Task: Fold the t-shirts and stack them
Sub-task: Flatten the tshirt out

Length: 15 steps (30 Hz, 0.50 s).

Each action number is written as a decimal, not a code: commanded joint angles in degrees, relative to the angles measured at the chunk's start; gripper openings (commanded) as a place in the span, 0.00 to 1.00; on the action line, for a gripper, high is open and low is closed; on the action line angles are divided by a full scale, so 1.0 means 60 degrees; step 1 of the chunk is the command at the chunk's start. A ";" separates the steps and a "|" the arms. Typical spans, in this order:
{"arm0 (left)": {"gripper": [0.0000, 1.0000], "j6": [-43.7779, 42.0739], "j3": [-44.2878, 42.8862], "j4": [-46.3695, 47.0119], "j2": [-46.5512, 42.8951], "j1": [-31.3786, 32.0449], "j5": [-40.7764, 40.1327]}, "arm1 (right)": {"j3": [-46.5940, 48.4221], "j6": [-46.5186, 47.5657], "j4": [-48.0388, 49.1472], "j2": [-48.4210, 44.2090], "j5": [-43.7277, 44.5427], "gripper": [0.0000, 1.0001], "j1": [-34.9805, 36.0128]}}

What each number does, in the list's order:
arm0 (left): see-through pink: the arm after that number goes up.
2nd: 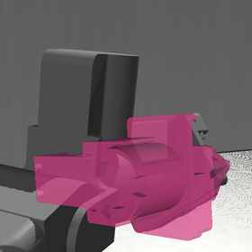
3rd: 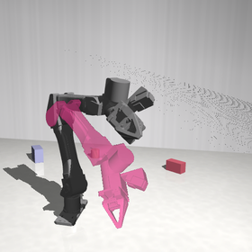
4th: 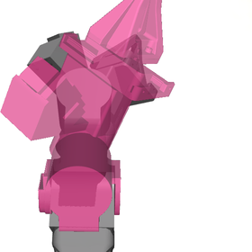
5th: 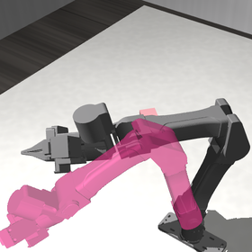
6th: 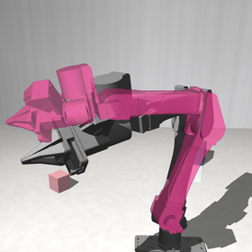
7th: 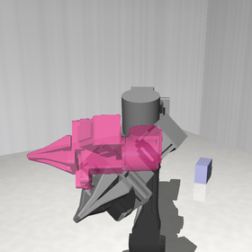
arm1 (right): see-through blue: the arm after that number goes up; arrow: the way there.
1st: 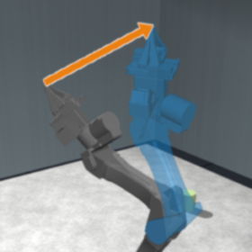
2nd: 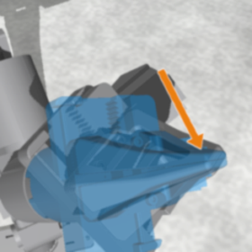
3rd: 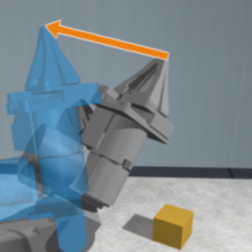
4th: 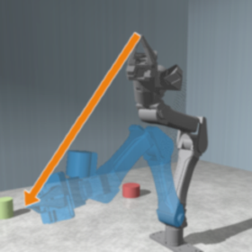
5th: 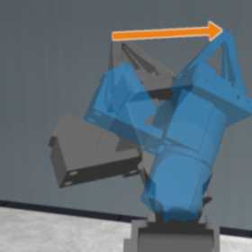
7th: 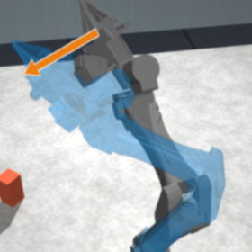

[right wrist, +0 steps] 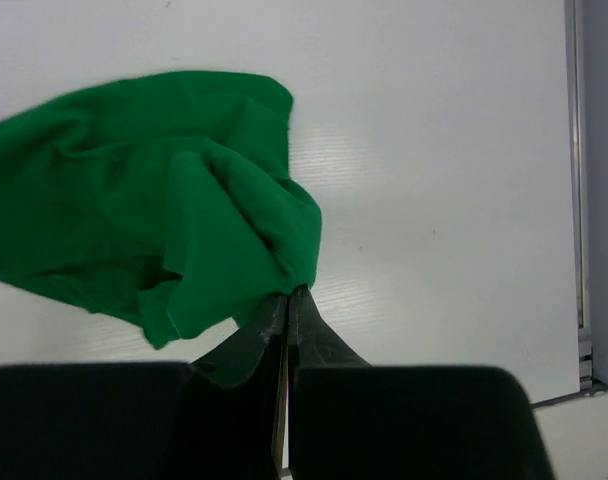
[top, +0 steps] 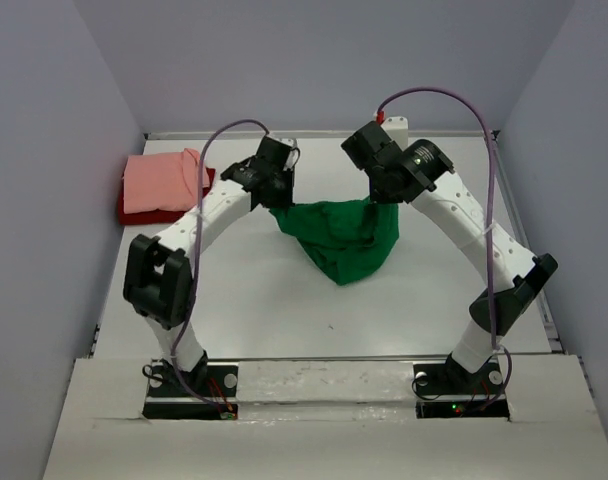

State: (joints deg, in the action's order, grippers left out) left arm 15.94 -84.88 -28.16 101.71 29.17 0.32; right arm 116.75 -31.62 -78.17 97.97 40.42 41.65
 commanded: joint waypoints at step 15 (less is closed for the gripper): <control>0.00 0.0492 -0.2977 -0.3393 -0.4866 0.0236 -0.0844 | 0.0127 -0.0751 -0.0873 -0.1401 0.1187 0.00 -0.0202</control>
State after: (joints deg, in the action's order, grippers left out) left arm 18.33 -103.11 -45.63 73.12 30.33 -4.73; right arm 116.31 -34.15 -78.37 93.45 43.46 41.60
